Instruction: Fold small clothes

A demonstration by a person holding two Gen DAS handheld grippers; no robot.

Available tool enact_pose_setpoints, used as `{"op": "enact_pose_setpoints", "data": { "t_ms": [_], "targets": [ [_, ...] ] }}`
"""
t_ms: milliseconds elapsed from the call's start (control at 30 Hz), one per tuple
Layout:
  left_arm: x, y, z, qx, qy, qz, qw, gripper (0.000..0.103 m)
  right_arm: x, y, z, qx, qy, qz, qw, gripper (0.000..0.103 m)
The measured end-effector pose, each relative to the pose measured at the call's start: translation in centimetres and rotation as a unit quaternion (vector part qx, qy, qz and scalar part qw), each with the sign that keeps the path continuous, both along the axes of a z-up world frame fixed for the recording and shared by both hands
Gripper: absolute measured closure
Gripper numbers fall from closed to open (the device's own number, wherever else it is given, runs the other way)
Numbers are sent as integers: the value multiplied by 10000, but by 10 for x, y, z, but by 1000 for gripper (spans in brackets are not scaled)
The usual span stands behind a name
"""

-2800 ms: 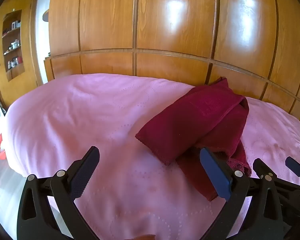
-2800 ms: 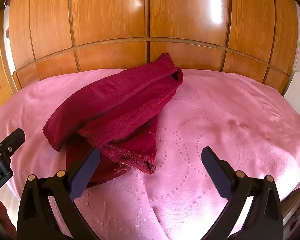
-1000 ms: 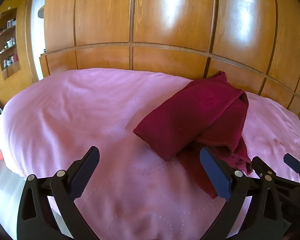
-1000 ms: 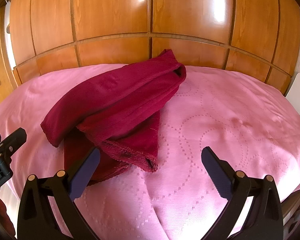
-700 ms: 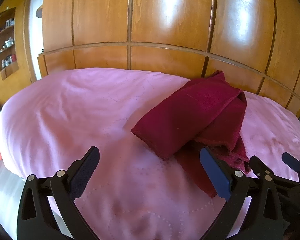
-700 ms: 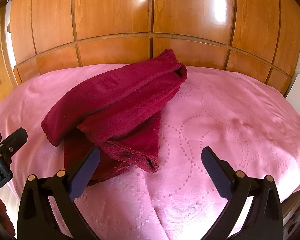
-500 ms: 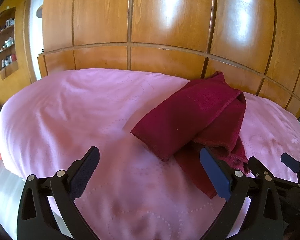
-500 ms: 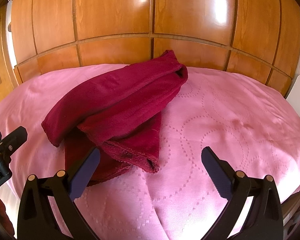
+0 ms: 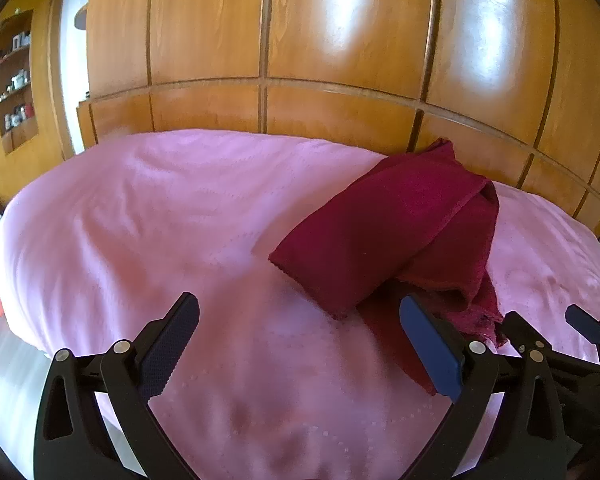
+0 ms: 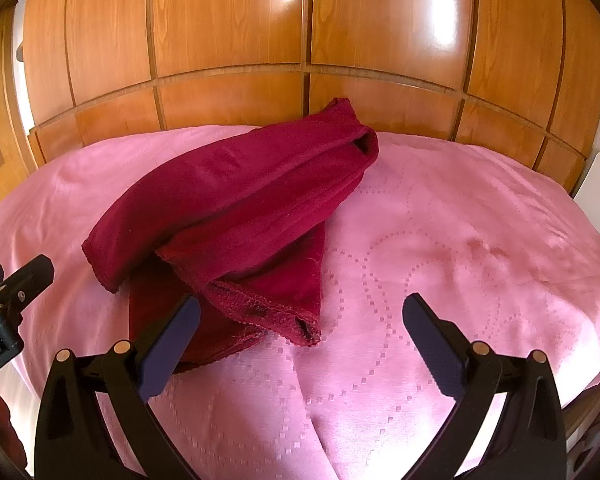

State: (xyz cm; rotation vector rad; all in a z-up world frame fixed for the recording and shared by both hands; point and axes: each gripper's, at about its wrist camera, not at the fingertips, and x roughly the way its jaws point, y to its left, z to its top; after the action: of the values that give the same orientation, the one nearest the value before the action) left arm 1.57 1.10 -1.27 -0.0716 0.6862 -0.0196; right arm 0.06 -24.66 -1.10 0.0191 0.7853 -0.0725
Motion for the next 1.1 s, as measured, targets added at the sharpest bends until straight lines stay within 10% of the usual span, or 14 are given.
{"op": "enact_pose_setpoints", "data": {
  "t_ms": [367, 500, 767, 1000, 1100],
  "targets": [
    [15, 63, -14, -669, 214, 528, 9961, 4, 37, 5, 5, 978, 319, 969, 9900, 7],
    [19, 81, -14, -665, 153, 813, 9944, 4, 66, 23, 3, 904, 508, 1244, 9868, 26],
    [26, 99, -28, -1063, 425, 834, 9899, 4, 132, 89, -19, 599, 805, 1841, 9778, 28],
    [27, 89, -30, -839, 443, 641, 9934, 4, 147, 102, -37, 248, 977, 2023, 9741, 99],
    [31, 92, -33, -1042, 545, 682, 9907, 6, 137, 68, -6, 650, 696, 1947, 9762, 101]
  ]
}}
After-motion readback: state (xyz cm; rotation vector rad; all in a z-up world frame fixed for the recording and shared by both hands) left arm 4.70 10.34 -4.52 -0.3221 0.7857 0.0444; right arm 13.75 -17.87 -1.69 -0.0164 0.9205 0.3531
